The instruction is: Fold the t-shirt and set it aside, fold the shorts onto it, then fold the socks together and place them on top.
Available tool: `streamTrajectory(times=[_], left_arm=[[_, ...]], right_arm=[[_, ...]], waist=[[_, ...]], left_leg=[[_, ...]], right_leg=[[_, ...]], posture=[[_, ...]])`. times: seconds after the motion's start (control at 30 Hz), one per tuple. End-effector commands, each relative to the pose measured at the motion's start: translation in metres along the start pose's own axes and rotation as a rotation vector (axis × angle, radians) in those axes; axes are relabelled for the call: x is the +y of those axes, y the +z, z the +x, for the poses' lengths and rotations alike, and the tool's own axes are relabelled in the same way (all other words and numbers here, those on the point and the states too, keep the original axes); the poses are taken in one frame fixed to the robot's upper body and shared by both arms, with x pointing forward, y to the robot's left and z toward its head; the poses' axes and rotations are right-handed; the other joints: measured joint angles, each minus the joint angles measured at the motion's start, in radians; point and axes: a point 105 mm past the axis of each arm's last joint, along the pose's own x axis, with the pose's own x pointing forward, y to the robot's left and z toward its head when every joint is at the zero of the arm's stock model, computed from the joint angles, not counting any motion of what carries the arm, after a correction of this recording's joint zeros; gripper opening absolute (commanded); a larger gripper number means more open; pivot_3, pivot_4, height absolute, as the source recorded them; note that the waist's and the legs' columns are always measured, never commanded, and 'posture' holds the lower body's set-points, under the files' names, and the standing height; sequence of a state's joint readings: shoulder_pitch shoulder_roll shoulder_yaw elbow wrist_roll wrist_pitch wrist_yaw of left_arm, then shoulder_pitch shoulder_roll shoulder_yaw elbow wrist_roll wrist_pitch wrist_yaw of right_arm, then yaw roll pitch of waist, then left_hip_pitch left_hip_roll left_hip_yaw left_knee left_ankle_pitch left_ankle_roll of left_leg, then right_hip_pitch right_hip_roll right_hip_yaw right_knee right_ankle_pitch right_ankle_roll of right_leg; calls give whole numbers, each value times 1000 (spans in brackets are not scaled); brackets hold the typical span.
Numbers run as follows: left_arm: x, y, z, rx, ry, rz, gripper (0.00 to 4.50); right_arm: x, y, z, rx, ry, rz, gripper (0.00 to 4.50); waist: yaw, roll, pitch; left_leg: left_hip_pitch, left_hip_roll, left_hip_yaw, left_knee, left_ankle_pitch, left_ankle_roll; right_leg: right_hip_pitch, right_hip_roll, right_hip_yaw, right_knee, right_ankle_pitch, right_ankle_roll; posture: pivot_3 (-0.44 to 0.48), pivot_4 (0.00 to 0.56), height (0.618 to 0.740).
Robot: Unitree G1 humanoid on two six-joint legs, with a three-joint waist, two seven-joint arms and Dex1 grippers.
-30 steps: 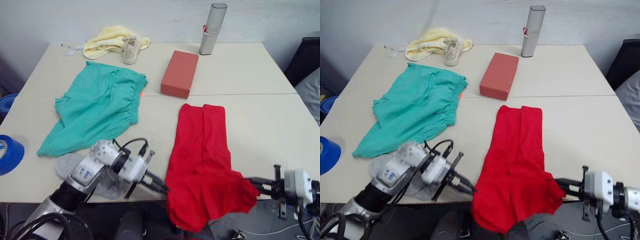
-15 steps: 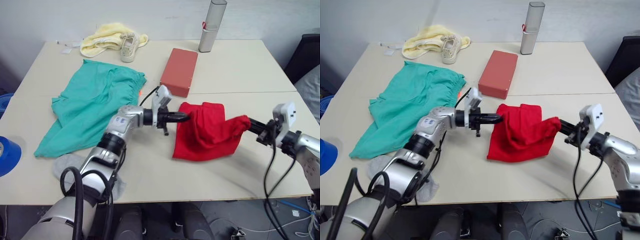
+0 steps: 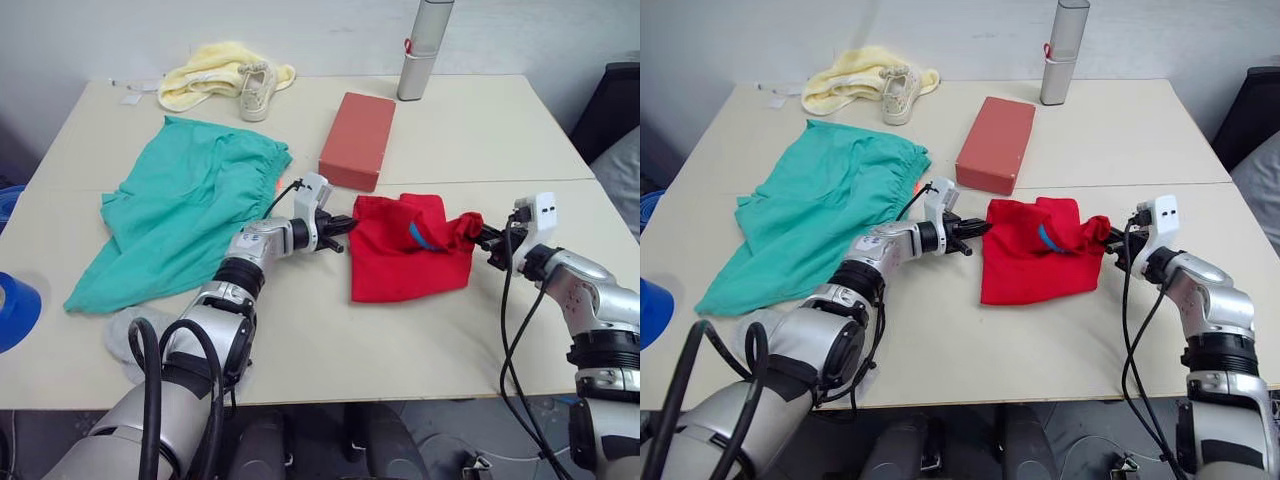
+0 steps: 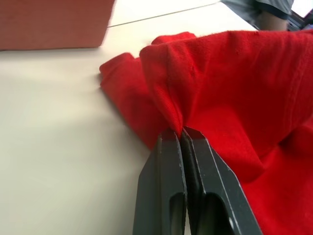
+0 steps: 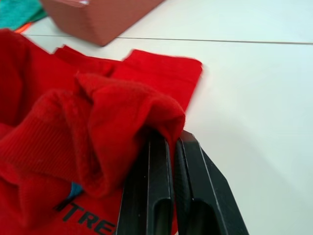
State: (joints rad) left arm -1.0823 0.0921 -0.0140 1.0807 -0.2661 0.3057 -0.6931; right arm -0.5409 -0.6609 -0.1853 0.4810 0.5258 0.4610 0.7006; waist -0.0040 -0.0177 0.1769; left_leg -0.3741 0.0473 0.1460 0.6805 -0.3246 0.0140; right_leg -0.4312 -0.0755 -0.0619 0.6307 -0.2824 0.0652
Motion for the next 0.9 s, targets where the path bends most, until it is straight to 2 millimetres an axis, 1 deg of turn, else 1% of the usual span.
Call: streamTrajectory(times=[0.03, 0.07, 0.13, 0.27, 0.3, 0.33, 0.43, 0.47, 0.5, 0.53, 0.57, 0.6, 0.63, 0.67, 0.7, 0.77, 0.83, 0.9], left_arm=[[6, 16, -1, -61, 53, 23, 226], [7, 20, -2, -82, 61, 28, 464], [8, 26, -4, -114, 68, 48, 948], [2, 36, -8, -163, 39, 98, 2183], [-1, 39, -10, -173, 23, 128, 2501], [-5, 43, -12, -193, 10, 164, 2856], [-22, 52, -20, -235, -58, 260, 3797], [-31, 56, -25, -262, -98, 315, 4063], [-39, 60, -32, -281, -129, 388, 4410], [-47, 63, -41, -306, -164, 469, 4465], [-52, 64, -46, -318, -187, 520, 4465], [-56, 61, -51, -304, -219, 561, 4465], [-59, 55, -63, -279, -264, 657, 4465], [-61, 49, -71, -254, -296, 721, 4465], [-62, 44, -80, -239, -315, 790, 4465], [-59, 37, -94, -244, -334, 833, 4465], [-61, 29, -108, -246, -390, 822, 4465], [-66, 10, -125, -187, -494, 853, 4465]], right_arm=[[-14, 20, -5, -96, -82, 8, 506], [-17, 23, -6, -111, -104, -4, 704], [-17, 28, -8, -143, -104, -32, 1341], [-24, 43, -21, -230, -145, -89, 2657], [-26, 43, -25, -223, -146, -95, 2956], [-26, 43, -30, -219, -144, -115, 3358], [-23, 44, -42, -198, -124, -183, 4347], [-15, 47, -46, -204, -77, -239, 4500], [-3, 47, -51, -186, -7, -338, 4500], [17, 47, -56, -186, 110, -471, 4500], [31, 45, -61, -181, 195, -560, 4500], [43, 37, -64, -138, 281, -616, 4500], [59, 27, -68, -90, 386, -683, 4500], [68, 19, -71, -55, 452, -719, 4500], [77, 12, -72, -42, 496, -742, 4500], [88, -4, -71, -8, 565, -783, 4500], [93, -21, -67, 33, 602, -820, 4500], [96, -35, -61, 65, 624, -854, 4500]], waist=[[0, 0, 0], [0, 0, 0], [0, 0, 0], [0, 0, 0], [0, 1, 0], [0, 1, 0], [1, 1, 0], [1, 1, 1], [1, 2, 1], [1, 3, 1], [1, 3, 1], [0, 3, 1], [-3, 3, 1], [-5, 3, 1], [-8, 3, 1], [-12, 3, 1], [-11, 4, 1], [-12, 4, 1]], left_leg=[[0, 0, 0, 0, 0, 0], [0, 0, 0, 0, 0, 0], [0, 0, 1, 0, 0, 0], [0, 0, 1, 0, 0, 0], [0, 0, 1, 0, 0, 0], [0, 0, 1, 0, 0, 0], [0, 0, 1, -1, 0, -1], [0, 0, 1, -1, 0, -1], [0, 0, 1, 0, 0, -1], [0, 0, 1, -1, 0, -1], [0, 0, 1, -1, 0, -1], [1, 0, 2, -1, 0, -2], [1, 1, 3, -1, -1, -2], [4, 1, 4, -2, -1, -3], [6, 2, 4, -2, -1, -4], [7, 3, 4, -2, -1, -5], [7, 4, 4, -1, -1, -5], [6, 4, 4, 0, -1, -5]], right_leg=[[0, 0, 0, 0, 0, 0], [0, 0, 0, 0, 0, 0], [0, 0, 0, 0, 0, 0], [0, 0, 0, 0, 0, 0], [0, 0, 0, 0, 0, 0], [0, 0, 0, 0, 0, 0], [0, 0, 1, 0, 0, 0], [0, 0, 1, 0, 0, 0], [0, 0, 1, 0, 0, 0], [0, 1, 1, 0, 0, 0], [0, 1, 2, 0, 0, 0], [0, 2, 2, -1, 0, 0], [0, 4, 2, -1, 0, 1], [1, 6, 3, -1, 0, 1], [3, 8, 4, -1, 0, 1], [4, 12, 5, -1, 0, 0], [4, 11, 8, -1, 0, 0], [3, 8, 10, -1, 0, 0]], posture=[[0, 150, 740], [0, 150, 740], [0, 150, 740], [0, 150, 740], [0, 150, 740], [0, 150, 740], [0, 150, 740], [0, 150, 740], [0, 150, 740], [0, 150, 740], [0, 150, 740], [0, 150, 740], [0, 150, 740], [0, 150, 740], [0, 150, 740], [0, 150, 740], [0, 150, 740], [0, 150, 740]])
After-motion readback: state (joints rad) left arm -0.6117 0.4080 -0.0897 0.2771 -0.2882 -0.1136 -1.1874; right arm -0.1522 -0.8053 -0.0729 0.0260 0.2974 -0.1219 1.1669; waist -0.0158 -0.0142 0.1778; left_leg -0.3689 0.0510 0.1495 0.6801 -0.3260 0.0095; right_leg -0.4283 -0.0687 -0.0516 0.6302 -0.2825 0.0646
